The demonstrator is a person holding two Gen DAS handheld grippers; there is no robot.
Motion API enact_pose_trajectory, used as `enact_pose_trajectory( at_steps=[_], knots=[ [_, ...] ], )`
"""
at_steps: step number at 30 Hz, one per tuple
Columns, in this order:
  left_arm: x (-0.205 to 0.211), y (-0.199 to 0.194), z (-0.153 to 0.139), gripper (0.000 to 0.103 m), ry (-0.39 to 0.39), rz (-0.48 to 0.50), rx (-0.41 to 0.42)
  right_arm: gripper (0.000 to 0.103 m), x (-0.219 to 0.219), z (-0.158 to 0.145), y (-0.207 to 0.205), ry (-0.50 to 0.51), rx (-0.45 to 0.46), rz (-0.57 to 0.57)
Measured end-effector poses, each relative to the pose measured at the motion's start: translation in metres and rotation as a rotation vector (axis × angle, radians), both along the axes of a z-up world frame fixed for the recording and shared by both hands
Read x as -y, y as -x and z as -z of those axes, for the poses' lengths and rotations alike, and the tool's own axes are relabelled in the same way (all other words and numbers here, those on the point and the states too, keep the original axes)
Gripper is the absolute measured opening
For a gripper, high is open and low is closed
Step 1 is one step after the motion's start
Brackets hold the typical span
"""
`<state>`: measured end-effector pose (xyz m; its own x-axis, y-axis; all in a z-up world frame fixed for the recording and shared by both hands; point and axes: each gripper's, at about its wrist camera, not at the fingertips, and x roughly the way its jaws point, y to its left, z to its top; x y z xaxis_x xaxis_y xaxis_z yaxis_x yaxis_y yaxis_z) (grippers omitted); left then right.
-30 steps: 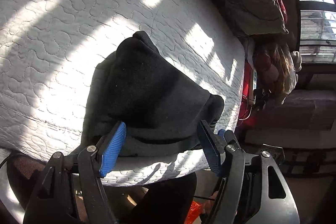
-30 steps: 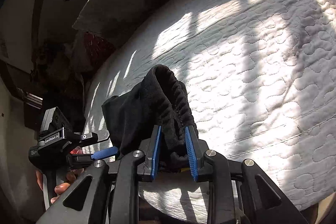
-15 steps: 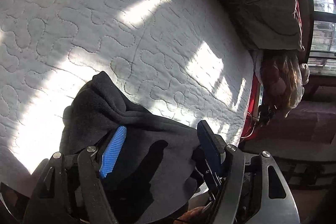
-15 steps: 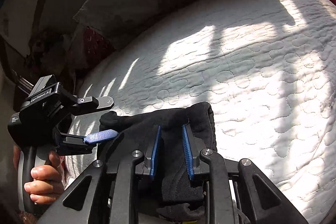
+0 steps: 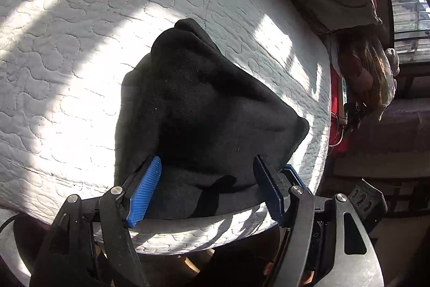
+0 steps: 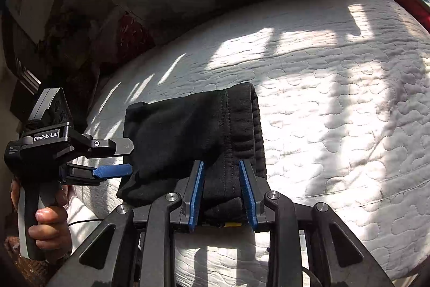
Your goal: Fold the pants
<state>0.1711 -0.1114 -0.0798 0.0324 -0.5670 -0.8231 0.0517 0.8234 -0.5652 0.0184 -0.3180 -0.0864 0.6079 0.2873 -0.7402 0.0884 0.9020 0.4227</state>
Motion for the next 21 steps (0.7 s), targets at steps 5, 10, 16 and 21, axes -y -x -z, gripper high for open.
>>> enact_pose_trajectory(
  at_steps=[5, 10, 16, 21],
  knots=[
    [-0.013, 0.009, -0.035, 0.071, -0.036, -0.003, 0.120, 0.038, 0.001, -0.038, 0.013, -0.017, 0.067, 0.019],
    [-0.033, 0.013, -0.040, 0.071, -0.076, -0.020, 0.175, 0.087, 0.029, -0.066, 0.027, -0.039, 0.088, 0.065],
    [-0.055, 0.005, -0.008, 0.071, -0.030, -0.099, 0.062, 0.087, 0.044, -0.041, 0.025, -0.136, -0.005, 0.112],
    [-0.047, 0.004, 0.004, 0.071, -0.038, -0.093, 0.043, 0.087, 0.044, -0.023, 0.011, -0.203, -0.053, 0.121]
  ],
)
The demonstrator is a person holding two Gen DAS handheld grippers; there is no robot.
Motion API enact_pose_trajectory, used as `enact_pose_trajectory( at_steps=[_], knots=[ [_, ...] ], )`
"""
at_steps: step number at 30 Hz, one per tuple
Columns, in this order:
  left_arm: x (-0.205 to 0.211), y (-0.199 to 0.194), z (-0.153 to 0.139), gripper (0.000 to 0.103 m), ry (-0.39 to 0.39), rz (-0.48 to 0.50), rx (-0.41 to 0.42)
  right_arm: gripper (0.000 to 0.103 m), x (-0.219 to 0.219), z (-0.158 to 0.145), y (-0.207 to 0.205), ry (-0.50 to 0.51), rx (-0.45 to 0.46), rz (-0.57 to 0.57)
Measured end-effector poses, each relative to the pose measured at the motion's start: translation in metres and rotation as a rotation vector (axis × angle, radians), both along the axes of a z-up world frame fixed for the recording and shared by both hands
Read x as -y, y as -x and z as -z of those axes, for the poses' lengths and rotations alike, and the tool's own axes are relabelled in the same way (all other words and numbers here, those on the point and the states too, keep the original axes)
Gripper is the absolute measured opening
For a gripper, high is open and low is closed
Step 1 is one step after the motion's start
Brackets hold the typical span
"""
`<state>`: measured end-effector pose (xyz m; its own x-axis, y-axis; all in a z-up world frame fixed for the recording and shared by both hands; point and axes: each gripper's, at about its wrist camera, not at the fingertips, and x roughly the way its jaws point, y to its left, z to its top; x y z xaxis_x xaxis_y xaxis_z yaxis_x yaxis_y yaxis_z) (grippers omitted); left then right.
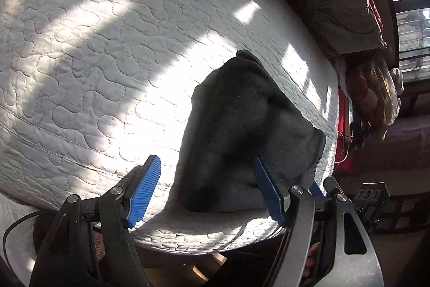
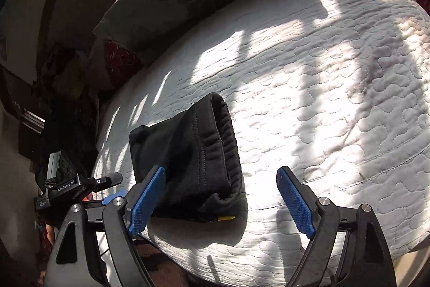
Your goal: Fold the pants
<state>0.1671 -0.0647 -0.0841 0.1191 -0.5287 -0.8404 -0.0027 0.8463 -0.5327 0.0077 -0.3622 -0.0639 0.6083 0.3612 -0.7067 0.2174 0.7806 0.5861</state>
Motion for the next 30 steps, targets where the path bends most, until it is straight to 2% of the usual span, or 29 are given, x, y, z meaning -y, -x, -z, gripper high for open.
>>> enact_pose_trajectory(
  at_steps=[6, 12, 14, 21, 24, 27, 30],
  knots=[
    [0.019, 0.001, 0.006, 0.071, -0.063, 0.021, 0.027, 0.087, -0.007, 0.014, -0.021, -0.059, -0.029, -0.042],
    [0.033, 0.003, 0.007, 0.072, -0.163, 0.060, 0.103, 0.087, -0.012, 0.034, -0.041, -0.157, -0.078, -0.112],
    [0.033, 0.004, 0.008, 0.076, -0.163, 0.064, 0.112, 0.087, -0.014, 0.045, -0.045, -0.181, -0.109, -0.131],
    [0.044, 0.007, 0.011, 0.090, -0.197, 0.090, 0.151, 0.091, -0.021, 0.048, -0.048, -0.159, -0.098, -0.202],
    [0.053, 0.007, 0.013, 0.103, -0.190, 0.131, 0.167, 0.096, -0.022, 0.051, -0.050, -0.194, -0.097, -0.203],
    [0.061, 0.009, 0.015, 0.103, -0.242, 0.162, 0.185, 0.103, -0.022, 0.052, -0.054, -0.236, -0.100, -0.209],
    [0.061, 0.009, 0.016, 0.103, -0.245, 0.156, 0.182, 0.103, -0.023, 0.053, -0.057, -0.247, -0.117, -0.211]
  ],
)
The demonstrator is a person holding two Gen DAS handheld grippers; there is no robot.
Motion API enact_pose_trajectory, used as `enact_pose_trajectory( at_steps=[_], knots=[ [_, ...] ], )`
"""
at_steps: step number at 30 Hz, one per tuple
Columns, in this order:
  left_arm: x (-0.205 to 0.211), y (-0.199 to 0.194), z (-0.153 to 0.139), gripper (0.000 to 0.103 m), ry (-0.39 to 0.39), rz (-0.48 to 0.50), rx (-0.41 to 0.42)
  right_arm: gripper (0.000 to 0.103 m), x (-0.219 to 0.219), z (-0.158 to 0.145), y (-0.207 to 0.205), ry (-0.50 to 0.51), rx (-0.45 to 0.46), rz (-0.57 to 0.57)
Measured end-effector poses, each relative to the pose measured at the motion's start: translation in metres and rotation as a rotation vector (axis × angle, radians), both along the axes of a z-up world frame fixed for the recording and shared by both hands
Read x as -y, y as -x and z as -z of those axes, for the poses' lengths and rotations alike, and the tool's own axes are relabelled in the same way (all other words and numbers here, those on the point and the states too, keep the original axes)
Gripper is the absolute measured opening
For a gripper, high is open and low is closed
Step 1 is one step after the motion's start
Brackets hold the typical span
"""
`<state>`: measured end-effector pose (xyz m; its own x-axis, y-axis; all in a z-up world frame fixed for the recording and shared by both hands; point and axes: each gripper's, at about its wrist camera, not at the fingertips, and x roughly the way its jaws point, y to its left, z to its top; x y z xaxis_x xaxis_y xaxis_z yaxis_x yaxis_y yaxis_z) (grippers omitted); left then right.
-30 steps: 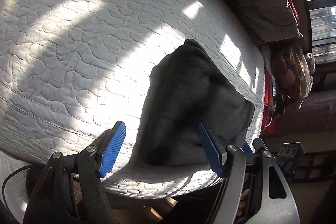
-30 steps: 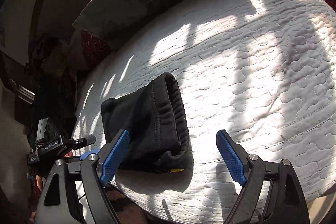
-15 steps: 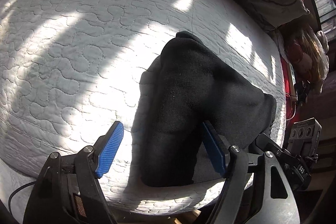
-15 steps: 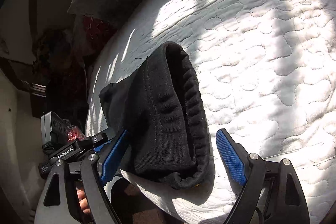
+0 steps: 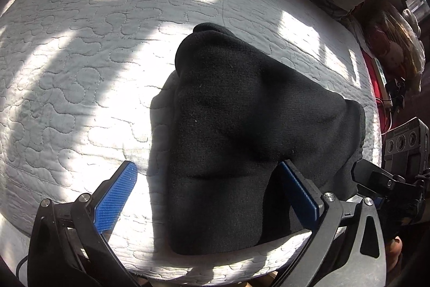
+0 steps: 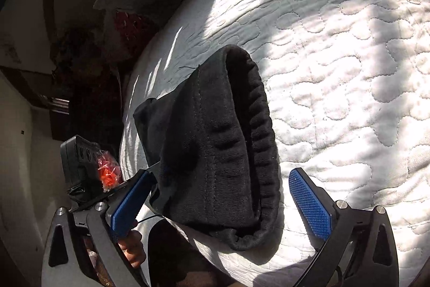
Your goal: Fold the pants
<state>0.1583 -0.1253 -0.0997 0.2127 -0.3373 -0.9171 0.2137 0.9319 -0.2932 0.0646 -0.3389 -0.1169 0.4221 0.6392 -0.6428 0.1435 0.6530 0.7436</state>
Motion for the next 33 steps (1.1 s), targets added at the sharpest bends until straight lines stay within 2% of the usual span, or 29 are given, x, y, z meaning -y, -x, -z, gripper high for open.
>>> enact_pose_trajectory(
  at_steps=[5, 8, 11, 13, 14, 17, 21, 24, 26, 29, 33],
  knots=[
    [-0.004, -0.001, -0.001, 0.103, 0.015, -0.003, -0.013, 0.103, 0.006, 0.003, 0.001, -0.055, -0.009, 0.018],
    [-0.005, -0.004, -0.002, 0.103, 0.031, -0.011, -0.025, 0.099, 0.006, 0.001, 0.002, -0.041, -0.034, 0.051],
    [-0.017, -0.011, -0.004, 0.103, 0.118, -0.049, -0.072, 0.088, 0.004, -0.001, 0.004, -0.010, -0.036, 0.070],
    [-0.032, -0.015, -0.010, 0.103, 0.196, -0.096, -0.089, 0.085, 0.009, 0.000, 0.009, -0.032, -0.037, 0.089],
    [-0.038, -0.018, -0.014, 0.103, 0.210, -0.113, -0.080, 0.083, 0.012, 0.000, 0.011, -0.054, -0.036, 0.099],
    [-0.048, -0.028, -0.022, 0.103, 0.180, -0.112, -0.048, 0.084, 0.021, -0.003, 0.016, -0.094, -0.021, 0.096],
    [-0.038, -0.038, -0.010, 0.103, 0.199, -0.045, -0.133, 0.084, 0.024, 0.000, 0.008, -0.101, -0.029, 0.070],
    [-0.027, -0.037, -0.006, 0.103, 0.136, 0.001, -0.109, 0.084, 0.023, -0.007, 0.000, -0.108, 0.014, 0.038],
    [-0.021, -0.037, -0.007, 0.103, 0.113, 0.038, -0.089, 0.085, 0.018, -0.012, -0.008, -0.102, 0.025, -0.018],
    [-0.020, -0.040, -0.007, 0.103, 0.117, 0.064, -0.093, 0.084, 0.012, -0.010, -0.019, -0.080, -0.012, -0.107],
    [-0.017, -0.040, -0.006, 0.103, 0.124, 0.108, -0.084, 0.076, 0.010, -0.008, -0.021, -0.093, -0.012, -0.170]
  ],
)
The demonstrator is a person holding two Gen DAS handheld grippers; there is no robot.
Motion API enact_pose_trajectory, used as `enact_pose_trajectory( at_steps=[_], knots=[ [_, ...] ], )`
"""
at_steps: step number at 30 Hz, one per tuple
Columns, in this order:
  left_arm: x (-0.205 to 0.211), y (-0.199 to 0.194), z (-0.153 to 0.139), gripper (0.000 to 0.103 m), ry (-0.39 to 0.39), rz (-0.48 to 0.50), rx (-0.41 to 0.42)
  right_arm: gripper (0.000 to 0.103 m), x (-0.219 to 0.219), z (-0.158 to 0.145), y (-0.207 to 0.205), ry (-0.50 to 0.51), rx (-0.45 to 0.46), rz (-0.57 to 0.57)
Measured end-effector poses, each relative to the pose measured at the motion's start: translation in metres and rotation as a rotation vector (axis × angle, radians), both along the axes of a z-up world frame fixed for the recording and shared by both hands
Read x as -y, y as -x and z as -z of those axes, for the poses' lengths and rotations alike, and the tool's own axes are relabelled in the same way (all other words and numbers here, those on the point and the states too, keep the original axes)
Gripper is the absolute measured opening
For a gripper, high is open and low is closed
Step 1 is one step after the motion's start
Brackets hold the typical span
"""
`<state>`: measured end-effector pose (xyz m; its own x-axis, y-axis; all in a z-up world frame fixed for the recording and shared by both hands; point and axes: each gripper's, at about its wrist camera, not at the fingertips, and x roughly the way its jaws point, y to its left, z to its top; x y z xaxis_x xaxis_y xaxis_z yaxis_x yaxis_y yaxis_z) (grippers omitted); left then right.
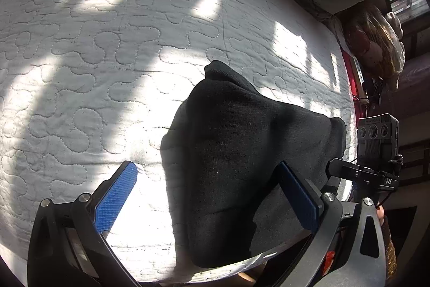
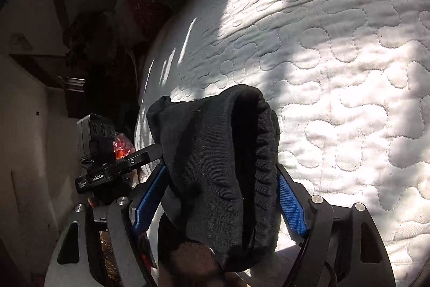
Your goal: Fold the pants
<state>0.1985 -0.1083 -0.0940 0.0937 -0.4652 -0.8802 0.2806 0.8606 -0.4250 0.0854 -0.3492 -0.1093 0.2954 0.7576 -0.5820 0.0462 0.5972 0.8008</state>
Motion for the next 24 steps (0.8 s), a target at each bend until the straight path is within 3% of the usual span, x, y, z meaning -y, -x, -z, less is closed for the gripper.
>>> enact_pose_trajectory(
  at_steps=[4, 6, 10, 12, 14, 15, 17, 20, 24],
  knots=[
    [0.017, 0.009, -0.001, 0.103, -0.054, 0.059, 0.058, 0.063, 0.008, 0.003, 0.012, 0.023, 0.031, 0.021],
    [0.028, 0.017, -0.002, 0.103, -0.045, 0.109, 0.067, 0.052, 0.009, 0.005, 0.016, 0.048, 0.038, 0.033],
    [0.041, 0.030, -0.009, 0.079, -0.008, 0.148, 0.096, 0.043, 0.016, 0.008, 0.026, 0.032, 0.053, 0.073],
    [0.033, 0.028, -0.010, 0.062, 0.023, 0.097, 0.079, 0.041, 0.019, 0.007, 0.032, 0.035, 0.059, 0.094],
    [0.016, 0.021, -0.008, 0.045, 0.119, 0.034, 0.009, 0.038, 0.017, 0.005, 0.036, 0.033, 0.059, 0.111],
    [0.008, 0.018, -0.006, 0.043, 0.170, 0.001, -0.035, 0.037, 0.016, 0.003, 0.038, 0.025, 0.061, 0.121],
    [0.004, 0.017, -0.005, 0.040, 0.191, -0.022, -0.068, 0.037, 0.019, 0.000, 0.041, 0.015, 0.068, 0.128],
    [0.010, 0.027, -0.010, 0.038, 0.175, -0.007, -0.054, 0.036, 0.018, -0.004, 0.047, 0.013, 0.070, 0.137],
    [0.008, 0.037, -0.024, 0.032, 0.216, 0.009, -0.043, 0.035, 0.019, -0.006, 0.056, 0.020, 0.051, 0.166]
  ],
)
